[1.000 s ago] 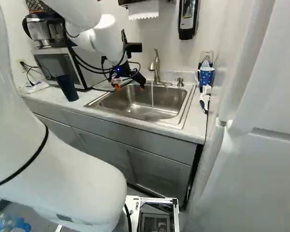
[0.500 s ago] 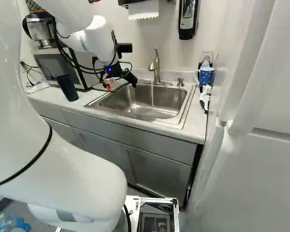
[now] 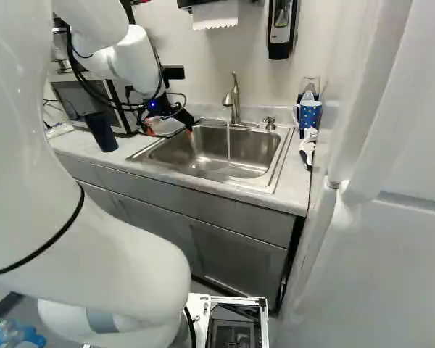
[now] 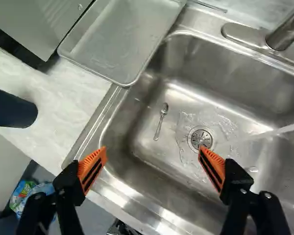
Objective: Rinse the cup and place it in the tray
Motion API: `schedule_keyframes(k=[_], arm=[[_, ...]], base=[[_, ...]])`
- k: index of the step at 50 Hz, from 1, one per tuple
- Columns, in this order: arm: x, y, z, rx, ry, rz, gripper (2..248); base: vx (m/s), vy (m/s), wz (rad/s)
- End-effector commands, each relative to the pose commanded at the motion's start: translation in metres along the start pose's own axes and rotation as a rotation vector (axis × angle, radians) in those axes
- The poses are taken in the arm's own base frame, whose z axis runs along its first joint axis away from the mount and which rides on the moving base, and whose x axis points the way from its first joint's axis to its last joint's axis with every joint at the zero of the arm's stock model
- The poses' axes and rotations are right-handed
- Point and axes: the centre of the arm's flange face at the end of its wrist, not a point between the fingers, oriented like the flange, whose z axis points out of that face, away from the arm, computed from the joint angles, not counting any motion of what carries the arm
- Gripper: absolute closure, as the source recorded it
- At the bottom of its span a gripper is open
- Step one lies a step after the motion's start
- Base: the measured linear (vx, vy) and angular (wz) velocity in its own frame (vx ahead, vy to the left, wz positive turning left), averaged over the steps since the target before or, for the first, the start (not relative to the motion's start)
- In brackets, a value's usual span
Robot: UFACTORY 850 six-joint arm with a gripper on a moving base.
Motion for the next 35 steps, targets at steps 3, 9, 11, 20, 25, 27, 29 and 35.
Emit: schedule_keyframes(k=[3,9,11,20,25,27,29,35], arm=[[0.001,-0.005,0.001,0.006,-0.001,-0.010,3],[0.003,-0.015,0.002,0.018,-0.003,-0.029,3],[0.003,-0.018,0.003,0.022,-0.003,-0.035,3],[0.006,-0.034,0.005,0.040,-0.006,-0.064,3],[0.007,-0.042,0.007,0.049,-0.007,-0.078,3],[0.008,-0.045,0.007,0.053,-0.008,-0.084,3],[0.009,-0.049,0.008,0.057,-0.008,-0.090,3],[0.011,-0.059,0.009,0.068,-0.010,-0.109,3]], base=[[0.000,0.000,0.000],[0.000,0.000,0.000],[0.000,0.000,0.000],[0.000,0.000,0.000],[0.000,0.000,0.000],[0.000,0.000,0.000],[0.000,0.000,0.000],[0.000,0.000,0.000]])
